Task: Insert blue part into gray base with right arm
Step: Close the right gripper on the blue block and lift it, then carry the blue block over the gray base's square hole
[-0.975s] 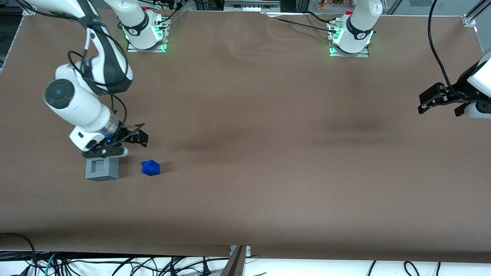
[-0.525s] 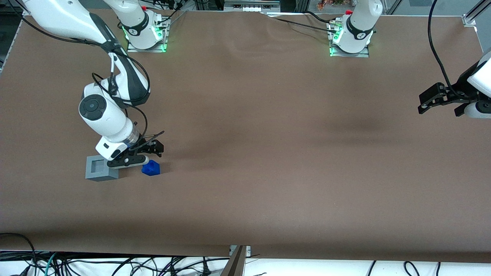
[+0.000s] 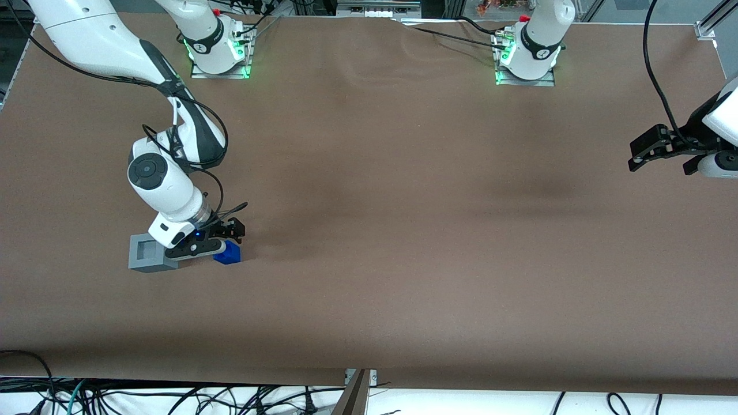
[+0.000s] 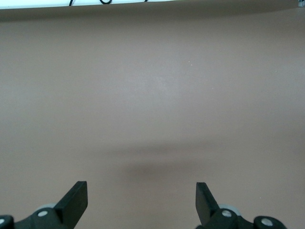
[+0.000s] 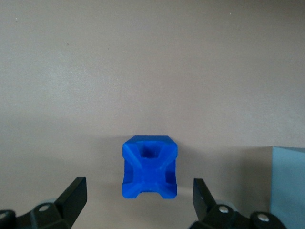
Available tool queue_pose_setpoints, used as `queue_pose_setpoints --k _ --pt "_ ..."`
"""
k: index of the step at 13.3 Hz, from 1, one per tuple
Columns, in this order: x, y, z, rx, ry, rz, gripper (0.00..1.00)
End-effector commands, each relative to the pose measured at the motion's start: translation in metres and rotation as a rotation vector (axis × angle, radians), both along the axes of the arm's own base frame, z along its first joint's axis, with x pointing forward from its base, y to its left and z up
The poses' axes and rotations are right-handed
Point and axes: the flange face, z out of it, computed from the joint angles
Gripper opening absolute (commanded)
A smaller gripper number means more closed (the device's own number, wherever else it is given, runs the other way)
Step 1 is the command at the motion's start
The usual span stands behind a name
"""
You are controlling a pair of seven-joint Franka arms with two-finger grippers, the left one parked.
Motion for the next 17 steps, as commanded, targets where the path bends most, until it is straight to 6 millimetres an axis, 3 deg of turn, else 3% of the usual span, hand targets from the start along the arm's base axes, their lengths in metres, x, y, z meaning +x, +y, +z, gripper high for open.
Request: queue_pose_setpoints --k 1,3,9,11,13,15,17 --pt "0.006 -0.002 -0.017 0.014 -0.026 0.009 0.95" --pt "0.008 -0.004 -0.016 0.014 -0.031 0.006 0.82" --pt "0.010 -0.005 -0.010 0.008 -0.034 0.011 0.29" --pt "0.014 -0.010 0.004 -0.014 -0.027 0.014 0.29" --pt "0.018 -0.018 0.036 -0.063 0.008 0.027 0.29" --pt "0.021 -0.045 0.075 -0.094 0.076 0.052 0.29" --pt "0.035 -0.088 0.108 -0.044 0.138 0.129 0.29"
